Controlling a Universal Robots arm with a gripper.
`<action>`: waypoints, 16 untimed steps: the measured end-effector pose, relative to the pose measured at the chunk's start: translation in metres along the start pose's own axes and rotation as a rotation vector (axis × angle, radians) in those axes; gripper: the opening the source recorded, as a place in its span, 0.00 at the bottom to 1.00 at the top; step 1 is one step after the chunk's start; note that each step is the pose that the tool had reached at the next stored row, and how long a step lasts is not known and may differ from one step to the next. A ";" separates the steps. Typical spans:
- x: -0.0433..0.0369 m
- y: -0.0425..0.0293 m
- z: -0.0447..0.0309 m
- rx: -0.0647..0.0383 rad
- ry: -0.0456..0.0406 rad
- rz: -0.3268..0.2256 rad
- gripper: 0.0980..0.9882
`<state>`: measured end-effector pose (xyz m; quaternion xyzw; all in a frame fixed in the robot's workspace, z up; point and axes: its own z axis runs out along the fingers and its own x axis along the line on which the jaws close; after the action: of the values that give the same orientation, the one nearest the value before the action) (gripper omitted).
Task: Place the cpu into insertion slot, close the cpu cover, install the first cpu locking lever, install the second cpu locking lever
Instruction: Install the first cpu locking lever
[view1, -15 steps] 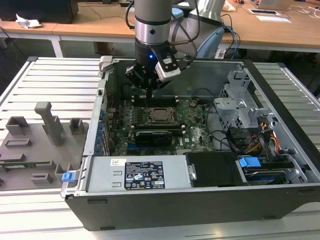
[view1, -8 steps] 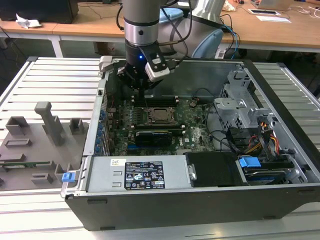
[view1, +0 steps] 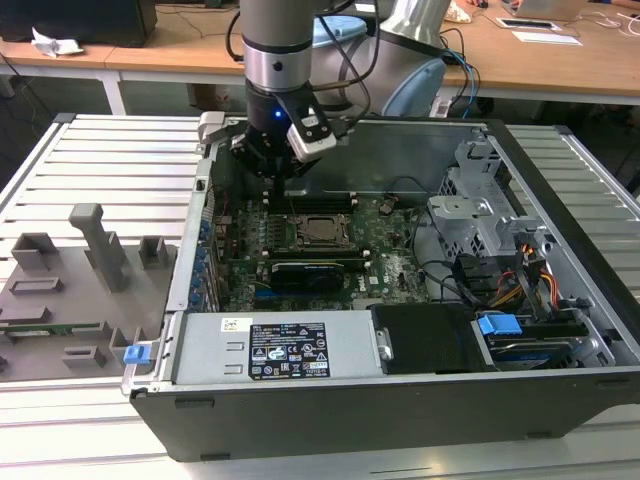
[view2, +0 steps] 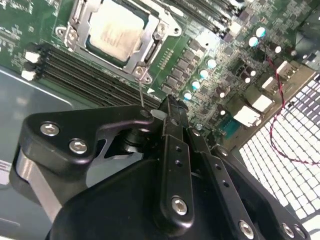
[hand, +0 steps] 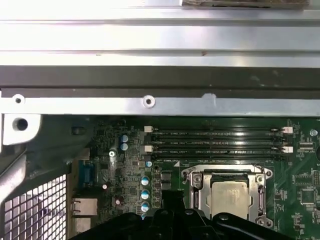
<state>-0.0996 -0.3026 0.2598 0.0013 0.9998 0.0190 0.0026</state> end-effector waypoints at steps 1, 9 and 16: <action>0.0006 0.0009 0.0002 0.000 0.0000 0.000 0.01; -0.0009 0.0117 0.0020 0.000 0.0004 -0.010 0.01; -0.0230 0.0119 0.0030 0.000 0.0033 -0.009 0.01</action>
<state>-0.0766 -0.2906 0.2574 -0.0034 0.9998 0.0190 0.0010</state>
